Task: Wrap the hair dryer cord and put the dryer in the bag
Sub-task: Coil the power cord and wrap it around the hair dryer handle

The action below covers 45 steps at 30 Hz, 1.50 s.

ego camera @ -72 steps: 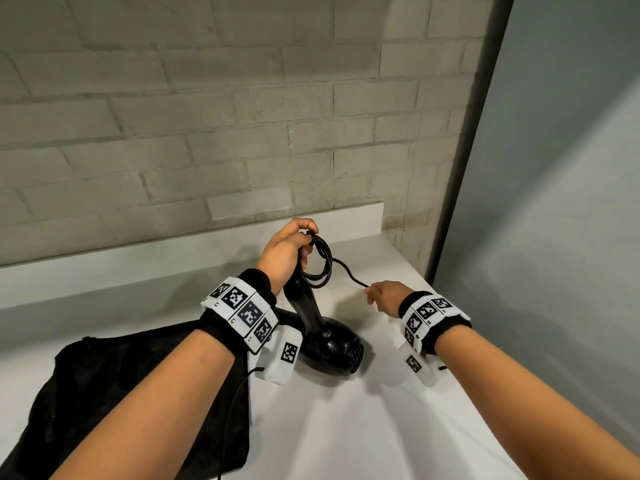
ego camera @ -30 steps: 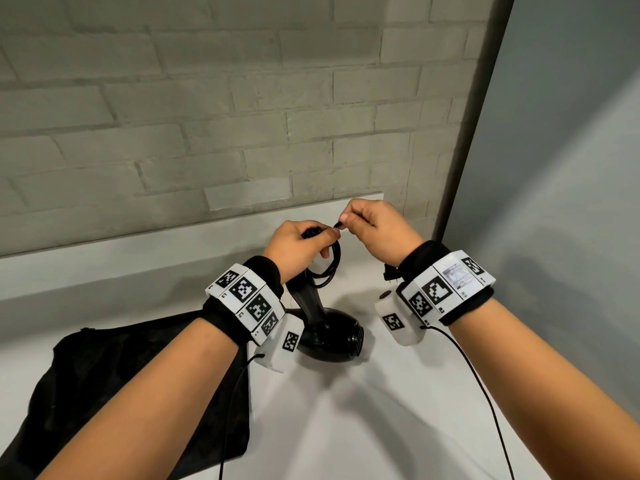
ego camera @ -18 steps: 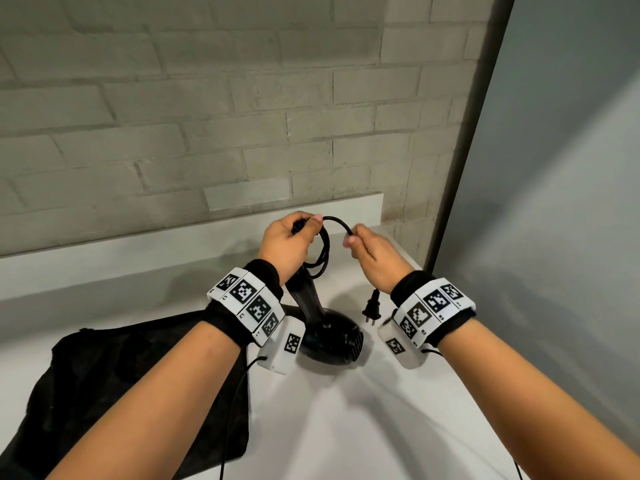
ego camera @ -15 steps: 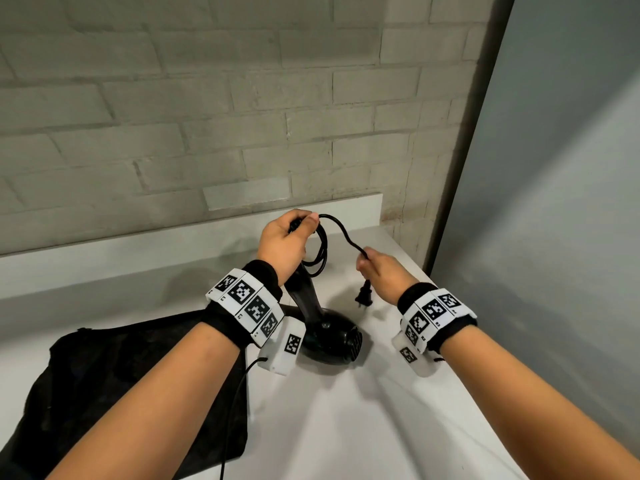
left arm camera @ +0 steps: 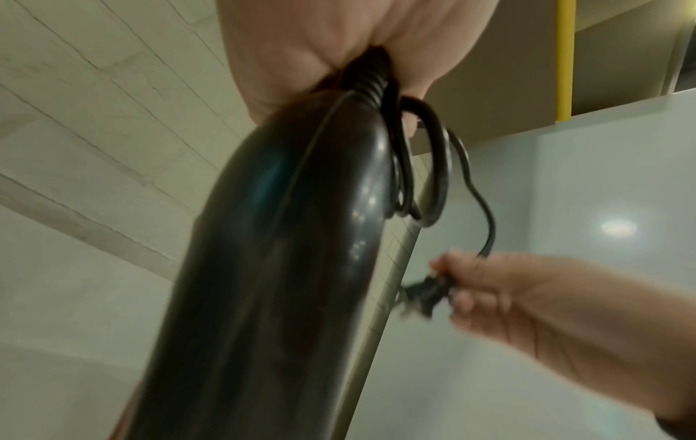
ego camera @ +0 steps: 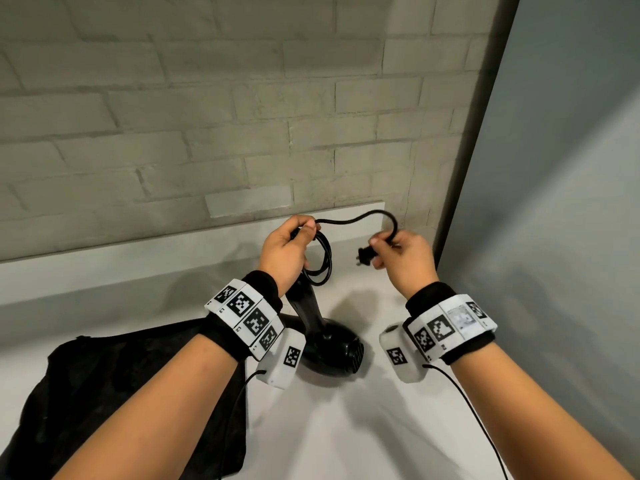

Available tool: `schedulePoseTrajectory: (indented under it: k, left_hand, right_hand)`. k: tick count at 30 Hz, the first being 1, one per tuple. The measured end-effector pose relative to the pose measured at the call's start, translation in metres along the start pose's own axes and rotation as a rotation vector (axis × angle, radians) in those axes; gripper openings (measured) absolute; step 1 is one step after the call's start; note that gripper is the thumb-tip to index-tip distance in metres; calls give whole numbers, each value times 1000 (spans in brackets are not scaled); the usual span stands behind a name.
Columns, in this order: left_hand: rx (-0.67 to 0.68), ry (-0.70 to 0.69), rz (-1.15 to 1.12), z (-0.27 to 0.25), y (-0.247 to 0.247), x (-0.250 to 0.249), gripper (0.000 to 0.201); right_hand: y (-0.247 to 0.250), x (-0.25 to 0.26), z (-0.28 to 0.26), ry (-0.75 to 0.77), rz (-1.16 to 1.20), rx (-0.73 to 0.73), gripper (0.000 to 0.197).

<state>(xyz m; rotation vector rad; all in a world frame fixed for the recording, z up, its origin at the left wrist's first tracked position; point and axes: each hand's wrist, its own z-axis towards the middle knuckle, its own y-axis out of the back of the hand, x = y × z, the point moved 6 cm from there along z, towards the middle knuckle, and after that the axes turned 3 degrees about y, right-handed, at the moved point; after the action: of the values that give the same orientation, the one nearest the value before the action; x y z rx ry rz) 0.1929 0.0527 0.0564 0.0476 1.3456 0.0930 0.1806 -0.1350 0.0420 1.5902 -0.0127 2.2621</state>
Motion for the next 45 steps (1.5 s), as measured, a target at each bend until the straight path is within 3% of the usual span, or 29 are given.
schedulePoseTrajectory:
  k: [3, 7, 13, 17, 20, 24, 29, 35, 37, 39, 45]
  left_hand:
    - [-4, -19, 22, 0, -1, 0, 14]
    - [-36, -72, 53, 1, 1, -3, 18]
    - [-53, -66, 66, 1, 2, 0, 18]
    - [-27, -76, 95, 1, 1, -2, 17]
    - [7, -69, 66, 0, 0, -1, 17]
    - [76, -47, 10, -2, -2, -1, 15]
    - [163, -7, -37, -2, -4, 3, 14]
    - [195, 25, -93, -3, -6, 2, 23]
    - [193, 32, -127, -3, -5, 2, 28]
    - [187, 63, -183, -2, -5, 4, 32]
    - [220, 132, -219, -4, -4, 3, 29]
  right_hand:
    - [-5, 27, -4, 79, 152, 5, 22]
    - [-29, 50, -17, 231, 219, 159, 27]
    - [-51, 37, -23, 324, -23, 240, 31]
    - [-60, 33, -27, 373, -166, 229, 3]
    - [-63, 33, -25, 410, -216, 172, 22]
    - [-73, 21, -15, 295, -156, 220, 34]
    - [-91, 16, -10, 280, -71, 349, 46]
    - [-86, 6, -9, 209, -59, 495, 10]
    - [-79, 1, -14, 177, -145, 618, 21]
    - [-71, -10, -19, 135, -250, 713, 12]
    - [-39, -72, -17, -63, -439, 656, 45]
